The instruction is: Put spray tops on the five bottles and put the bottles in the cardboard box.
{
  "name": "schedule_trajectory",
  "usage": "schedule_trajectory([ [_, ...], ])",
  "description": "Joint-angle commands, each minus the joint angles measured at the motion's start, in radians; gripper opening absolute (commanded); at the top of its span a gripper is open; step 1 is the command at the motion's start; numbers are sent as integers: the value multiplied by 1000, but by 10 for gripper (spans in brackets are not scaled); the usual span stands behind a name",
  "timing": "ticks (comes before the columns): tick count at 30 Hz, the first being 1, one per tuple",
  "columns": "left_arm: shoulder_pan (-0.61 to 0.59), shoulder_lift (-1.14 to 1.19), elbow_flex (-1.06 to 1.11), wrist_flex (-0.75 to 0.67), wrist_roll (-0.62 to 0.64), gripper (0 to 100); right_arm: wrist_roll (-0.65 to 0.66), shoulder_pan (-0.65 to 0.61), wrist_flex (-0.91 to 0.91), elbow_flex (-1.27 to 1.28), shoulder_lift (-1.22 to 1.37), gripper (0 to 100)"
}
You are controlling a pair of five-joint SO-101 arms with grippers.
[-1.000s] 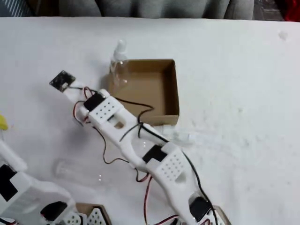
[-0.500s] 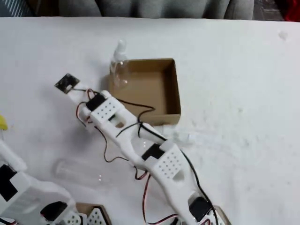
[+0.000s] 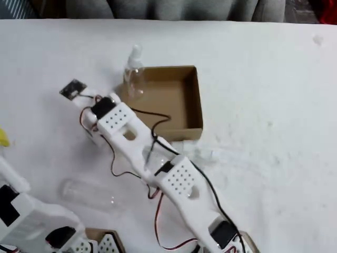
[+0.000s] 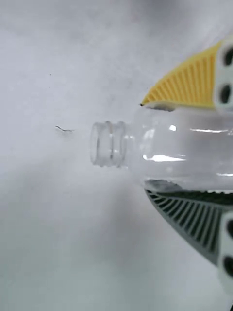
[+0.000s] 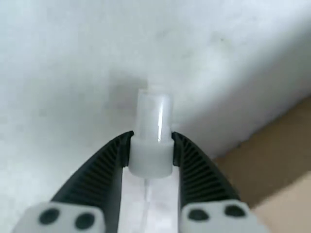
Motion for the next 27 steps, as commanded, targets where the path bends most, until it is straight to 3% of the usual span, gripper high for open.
schedule_trajectory([
  [1, 61, -31, -121, 84, 61, 20, -8, 4, 193, -259, -24, 17],
  [6, 163, -31, -292, 229, 146, 20, -6, 71, 208, -276, -117, 16],
  [14, 243, -154, -367, 293, 222, 20, 2, 186, 205, 163, -587, 16],
  [22, 351, -526, -12, 269, 230, 20, 3, 208, 200, 586, -1070, 16],
  [27, 409, -739, 206, 216, 229, 20, 77, 245, 200, 802, -1342, 16],
])
